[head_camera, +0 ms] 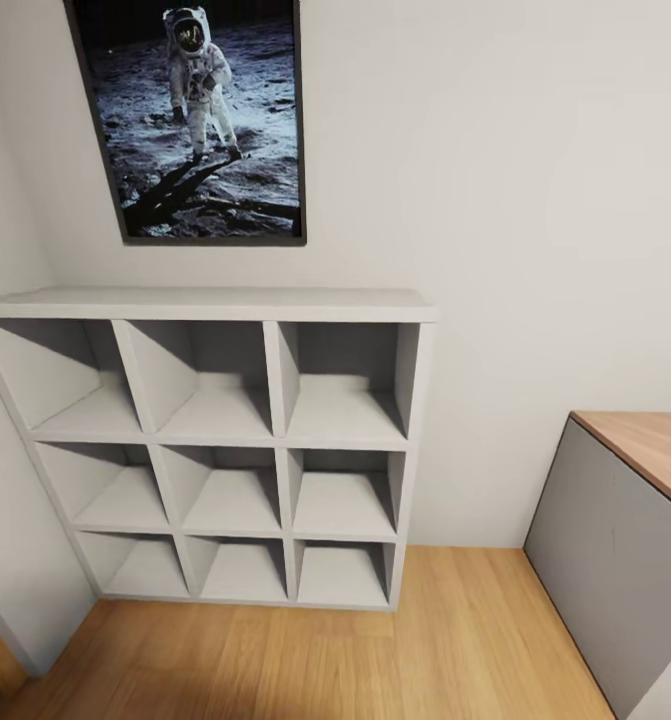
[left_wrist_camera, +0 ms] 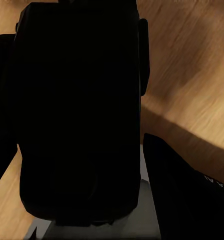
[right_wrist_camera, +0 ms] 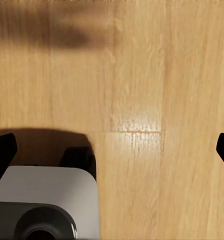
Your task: Attach the digital camera to the camera tripod in the bedroom.
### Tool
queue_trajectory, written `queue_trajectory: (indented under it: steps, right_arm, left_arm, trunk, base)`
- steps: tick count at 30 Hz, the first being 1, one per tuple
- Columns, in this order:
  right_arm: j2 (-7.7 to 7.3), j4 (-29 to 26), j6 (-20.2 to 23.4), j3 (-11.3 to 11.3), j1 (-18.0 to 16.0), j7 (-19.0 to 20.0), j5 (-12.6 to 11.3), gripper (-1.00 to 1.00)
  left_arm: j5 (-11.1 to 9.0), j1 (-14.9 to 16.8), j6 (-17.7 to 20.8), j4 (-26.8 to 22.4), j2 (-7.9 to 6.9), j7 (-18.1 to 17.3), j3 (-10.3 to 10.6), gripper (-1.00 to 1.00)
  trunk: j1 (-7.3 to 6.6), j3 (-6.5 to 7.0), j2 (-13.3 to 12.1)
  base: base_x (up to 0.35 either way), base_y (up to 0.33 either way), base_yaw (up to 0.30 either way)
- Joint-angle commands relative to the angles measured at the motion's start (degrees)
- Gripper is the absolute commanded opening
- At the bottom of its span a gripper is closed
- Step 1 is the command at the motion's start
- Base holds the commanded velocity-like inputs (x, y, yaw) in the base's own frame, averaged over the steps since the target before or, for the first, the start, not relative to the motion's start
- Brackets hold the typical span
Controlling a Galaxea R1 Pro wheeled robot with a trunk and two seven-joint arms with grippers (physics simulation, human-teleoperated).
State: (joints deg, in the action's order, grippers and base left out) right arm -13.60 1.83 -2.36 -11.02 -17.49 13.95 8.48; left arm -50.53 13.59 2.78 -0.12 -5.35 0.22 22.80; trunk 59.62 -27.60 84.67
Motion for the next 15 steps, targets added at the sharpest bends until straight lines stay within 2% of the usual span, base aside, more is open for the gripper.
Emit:
queue_trajectory:
  steps: [1,15]
  right_arm:
    - [-0.05,0.2,-0.3,-0.5,-0.1,0.1,0.6,1.00]
    - [-0.11,0.1,-0.4,-0.5,0.0,0.1,0.6,1.00]
  left_arm:
    - [-0.4,0.0,0.2,0.0,-0.01,0.0,0.5,-1.00]
    - [-0.3,0.0,0.2,-0.1,-0.01,0.0,0.5,-1.00]
  trunk:
    - [-0.23,0.13,-0.4]
    - [-3.31,2.64,-6.0]
  base:
    - [0.000,0.000,0.000]
    - [0.000,0.000,0.000]
